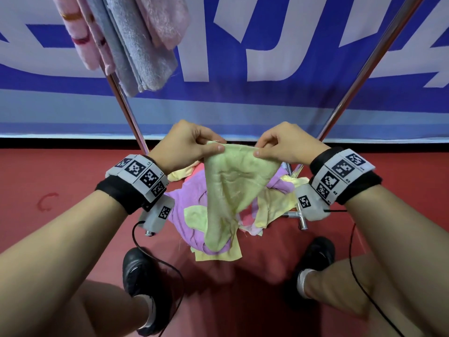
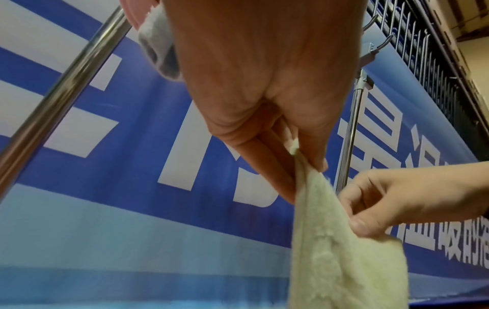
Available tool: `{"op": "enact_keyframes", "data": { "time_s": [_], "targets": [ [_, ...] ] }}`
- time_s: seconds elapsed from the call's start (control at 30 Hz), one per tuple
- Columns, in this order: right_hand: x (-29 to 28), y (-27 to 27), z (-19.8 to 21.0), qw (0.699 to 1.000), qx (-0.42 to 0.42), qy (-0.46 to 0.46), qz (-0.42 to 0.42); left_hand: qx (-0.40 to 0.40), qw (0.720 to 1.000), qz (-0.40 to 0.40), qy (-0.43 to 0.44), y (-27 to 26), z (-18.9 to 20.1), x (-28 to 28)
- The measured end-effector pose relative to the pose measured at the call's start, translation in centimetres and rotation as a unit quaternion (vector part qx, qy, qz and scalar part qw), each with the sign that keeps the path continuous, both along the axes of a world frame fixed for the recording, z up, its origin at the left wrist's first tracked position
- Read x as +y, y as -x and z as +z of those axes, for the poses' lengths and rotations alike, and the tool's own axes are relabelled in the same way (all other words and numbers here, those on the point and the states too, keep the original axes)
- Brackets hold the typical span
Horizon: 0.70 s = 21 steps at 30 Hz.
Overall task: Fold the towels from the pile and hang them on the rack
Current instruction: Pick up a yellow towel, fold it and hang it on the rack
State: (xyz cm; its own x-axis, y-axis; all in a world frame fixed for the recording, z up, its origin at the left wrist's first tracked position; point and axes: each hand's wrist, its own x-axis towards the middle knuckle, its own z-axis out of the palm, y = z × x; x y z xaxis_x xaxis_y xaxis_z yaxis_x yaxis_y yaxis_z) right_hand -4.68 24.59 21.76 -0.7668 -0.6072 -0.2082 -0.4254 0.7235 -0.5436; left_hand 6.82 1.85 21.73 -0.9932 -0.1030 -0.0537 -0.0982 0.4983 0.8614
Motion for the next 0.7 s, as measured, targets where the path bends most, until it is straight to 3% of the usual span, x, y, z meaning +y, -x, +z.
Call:
{"op": "enact_keyframes", "data": {
  "time_s": [0.13,0.27,0.4,0.47,0.57,0.63,0.7],
  "targets": [
    [-0.2,-0.3,-0.7,0.998,0.036,-0.052,0.007,-0.001,0.999,0.0,0.034,-0.4,-0.1,-0.5],
    [-1.1,-0.2,-0.7,0.999,0.029,0.028,-0.026,-0.024,0.998,-0.038,0.043,-0.8,0.1,0.3],
    [-0.8,0.5,-0.2,0.993,0.057,0.089,-0.044,-0.033,0.997,-0.052,-0.052,-0.9,0.4,0.2],
    [-0.7,0.7,0.6,0.985,0.092,0.133,-0.057,0.001,0.995,-0.059,-0.083,-0.7,1.0,0.1],
    [-0.6,0.8,2.9,0.937,0.13,0.303,-0.114,0.132,0.987,0.035,-0.083,0.2,2.2,-0.8],
    [-1.2,0.1,3.8,0.915,0.034,0.384,-0.12,0.179,0.974,0.123,-0.071,0.8,2.0,-1.5],
    [-2.3,-1.2,3.0,0.935,-0.042,0.338,-0.098,0.146,0.974,0.169,-0.038,1.4,0.8,-1.5]
  ]
}}
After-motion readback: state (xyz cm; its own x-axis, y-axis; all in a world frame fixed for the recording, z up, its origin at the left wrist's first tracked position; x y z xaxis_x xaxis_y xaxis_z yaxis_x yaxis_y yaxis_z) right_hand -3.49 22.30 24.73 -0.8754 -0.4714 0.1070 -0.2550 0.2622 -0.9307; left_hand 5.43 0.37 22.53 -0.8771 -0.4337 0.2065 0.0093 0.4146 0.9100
